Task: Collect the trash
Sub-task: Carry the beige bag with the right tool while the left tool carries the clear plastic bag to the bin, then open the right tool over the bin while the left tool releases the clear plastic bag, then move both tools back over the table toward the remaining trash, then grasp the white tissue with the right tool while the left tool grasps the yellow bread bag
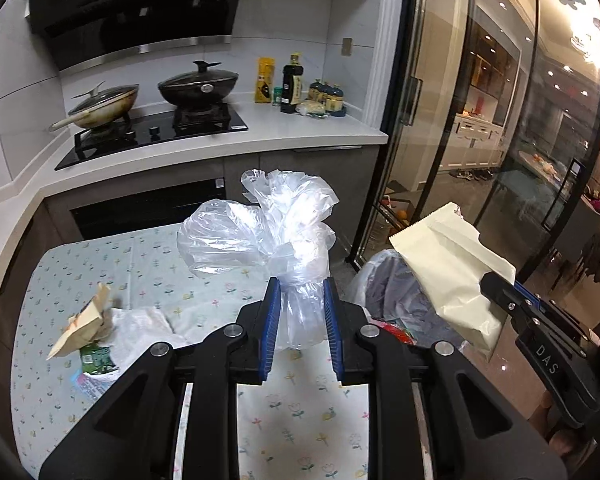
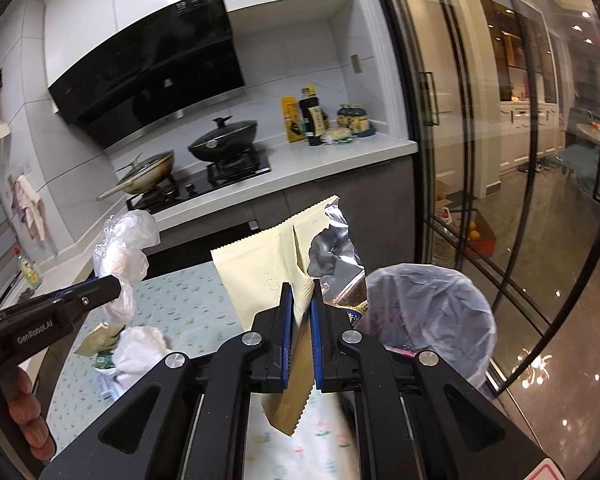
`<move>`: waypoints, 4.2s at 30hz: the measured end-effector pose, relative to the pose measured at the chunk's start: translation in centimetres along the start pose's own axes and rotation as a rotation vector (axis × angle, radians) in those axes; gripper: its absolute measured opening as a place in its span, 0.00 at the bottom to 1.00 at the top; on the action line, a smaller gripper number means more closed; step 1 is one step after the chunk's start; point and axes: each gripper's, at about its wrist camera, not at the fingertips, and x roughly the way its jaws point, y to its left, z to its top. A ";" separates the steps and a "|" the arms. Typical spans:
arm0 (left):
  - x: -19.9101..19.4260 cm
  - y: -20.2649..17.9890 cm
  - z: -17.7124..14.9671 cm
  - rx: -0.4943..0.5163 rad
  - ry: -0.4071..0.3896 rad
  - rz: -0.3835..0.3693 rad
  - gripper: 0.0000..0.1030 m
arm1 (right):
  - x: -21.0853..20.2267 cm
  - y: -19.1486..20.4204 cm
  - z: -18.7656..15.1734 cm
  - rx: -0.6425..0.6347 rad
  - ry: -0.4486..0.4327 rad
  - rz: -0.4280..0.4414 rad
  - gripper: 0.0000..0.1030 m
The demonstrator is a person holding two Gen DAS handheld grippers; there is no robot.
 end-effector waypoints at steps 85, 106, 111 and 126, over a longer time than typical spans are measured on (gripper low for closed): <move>-2.8 14.6 -3.3 -0.118 -0.017 0.180 0.79 | 2.0 13.2 -0.5 -0.084 0.014 0.097 0.57; 0.3 27.3 -9.4 -0.237 0.123 0.256 0.83 | 11.5 24.1 -9.0 -0.188 0.261 0.169 0.57; 2.0 28.0 -9.6 -0.235 0.139 0.233 0.81 | 14.4 24.9 -10.5 -0.189 0.311 0.174 0.57; 2.9 26.6 -9.2 -0.171 0.145 0.168 0.21 | 16.7 25.4 -11.7 -0.200 0.361 0.233 0.01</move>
